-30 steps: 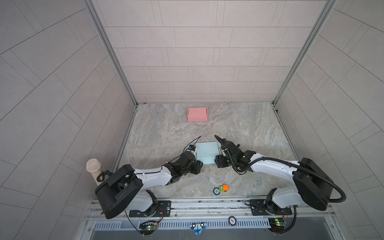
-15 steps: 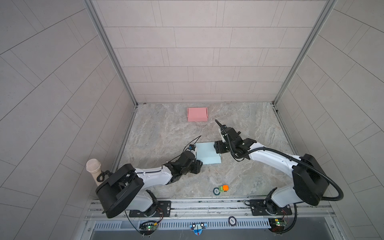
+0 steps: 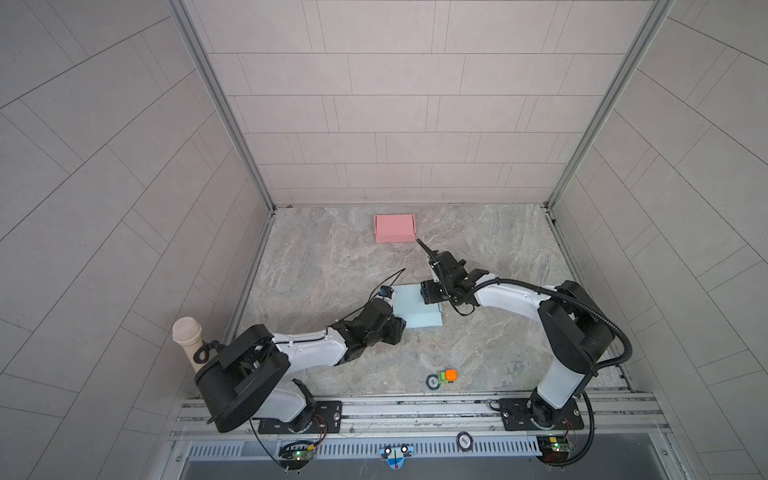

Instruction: Fold the paper box

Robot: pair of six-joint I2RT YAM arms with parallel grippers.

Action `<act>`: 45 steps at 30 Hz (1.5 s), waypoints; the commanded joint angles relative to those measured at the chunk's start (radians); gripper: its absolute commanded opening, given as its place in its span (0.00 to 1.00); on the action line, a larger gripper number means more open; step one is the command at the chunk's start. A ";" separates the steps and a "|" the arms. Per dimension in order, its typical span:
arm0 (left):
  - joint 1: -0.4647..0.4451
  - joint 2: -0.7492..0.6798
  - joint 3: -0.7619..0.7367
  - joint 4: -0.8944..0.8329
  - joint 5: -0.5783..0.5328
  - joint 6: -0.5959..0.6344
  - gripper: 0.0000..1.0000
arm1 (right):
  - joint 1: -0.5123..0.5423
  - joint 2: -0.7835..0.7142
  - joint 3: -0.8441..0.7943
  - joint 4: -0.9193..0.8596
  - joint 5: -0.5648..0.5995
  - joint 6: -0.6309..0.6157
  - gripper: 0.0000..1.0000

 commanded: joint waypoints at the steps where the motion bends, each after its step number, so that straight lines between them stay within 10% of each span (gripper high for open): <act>1: 0.004 0.022 0.027 -0.038 -0.027 0.024 0.53 | 0.001 0.016 -0.014 -0.020 0.002 -0.008 0.68; 17: 0.004 0.054 0.042 -0.062 -0.071 0.044 0.52 | 0.001 0.006 -0.019 -0.021 -0.011 -0.004 0.68; 31: 0.034 -0.195 0.017 -0.147 0.105 0.024 0.59 | 0.000 -0.225 -0.043 -0.110 0.056 -0.013 0.69; 45: 0.208 -0.066 0.291 -0.269 0.241 0.097 0.64 | 0.093 -0.501 -0.392 0.043 -0.046 0.143 0.59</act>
